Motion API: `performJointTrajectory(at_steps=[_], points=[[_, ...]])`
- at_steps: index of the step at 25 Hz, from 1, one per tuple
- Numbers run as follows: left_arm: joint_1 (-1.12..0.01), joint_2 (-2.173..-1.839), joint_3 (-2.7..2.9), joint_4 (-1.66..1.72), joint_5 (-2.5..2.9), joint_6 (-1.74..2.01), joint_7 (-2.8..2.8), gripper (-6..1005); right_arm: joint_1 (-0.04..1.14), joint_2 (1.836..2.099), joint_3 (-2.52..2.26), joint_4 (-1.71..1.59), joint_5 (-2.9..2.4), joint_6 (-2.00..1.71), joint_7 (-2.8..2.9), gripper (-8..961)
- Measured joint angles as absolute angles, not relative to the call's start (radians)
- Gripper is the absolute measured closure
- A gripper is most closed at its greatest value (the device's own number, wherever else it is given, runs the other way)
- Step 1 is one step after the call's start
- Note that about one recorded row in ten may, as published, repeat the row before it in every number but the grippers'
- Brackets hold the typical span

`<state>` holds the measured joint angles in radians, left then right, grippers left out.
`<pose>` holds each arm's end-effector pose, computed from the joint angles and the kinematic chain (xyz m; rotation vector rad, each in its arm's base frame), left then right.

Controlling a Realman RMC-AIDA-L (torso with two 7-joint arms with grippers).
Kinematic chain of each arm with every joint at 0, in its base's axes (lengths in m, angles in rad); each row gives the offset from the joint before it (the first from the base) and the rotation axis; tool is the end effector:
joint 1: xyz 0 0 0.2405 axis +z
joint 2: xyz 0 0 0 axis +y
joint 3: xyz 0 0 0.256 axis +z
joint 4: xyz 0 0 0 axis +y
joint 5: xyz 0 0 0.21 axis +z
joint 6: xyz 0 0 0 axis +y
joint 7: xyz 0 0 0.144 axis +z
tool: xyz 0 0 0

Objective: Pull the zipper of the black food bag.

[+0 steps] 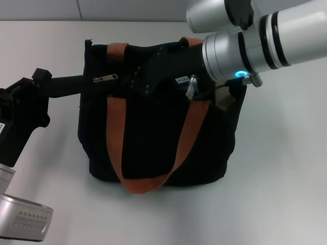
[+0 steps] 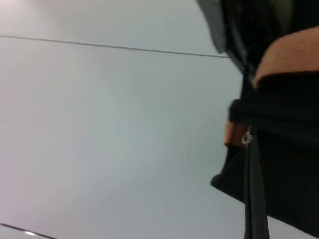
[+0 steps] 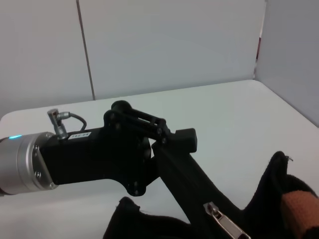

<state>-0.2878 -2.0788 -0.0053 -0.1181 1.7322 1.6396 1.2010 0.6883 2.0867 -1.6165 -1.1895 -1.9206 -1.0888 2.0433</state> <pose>-0.3170 0.2420 -0.0193 -1.4543 0.7938 0.0967 0.0694 0.3612 -0.0703 -2.9285 0.2086 0.3117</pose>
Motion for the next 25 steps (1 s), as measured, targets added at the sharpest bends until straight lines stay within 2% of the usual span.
performJointTrajectory(at_steps=[8, 15, 25], points=[[-0.287, -2.077, -0.002, -0.117, 1.736, 1.664, 1.179, 967, 0.653, 2.087, -1.618, -1.245, -1.924, -1.096, 2.005, 954], [-0.29, -2.078, 0.003, -0.118, 1.737, 1.663, 1.178, 967, 0.625, 2.09, -1.635, -1.333, -1.983, -1.129, 1.925, 787], [-0.292, -2.077, 0.005, -0.118, 1.742, 1.664, 1.178, 966, 0.619, 2.091, -1.677, -1.329, -1.984, -1.037, 1.875, 732]])
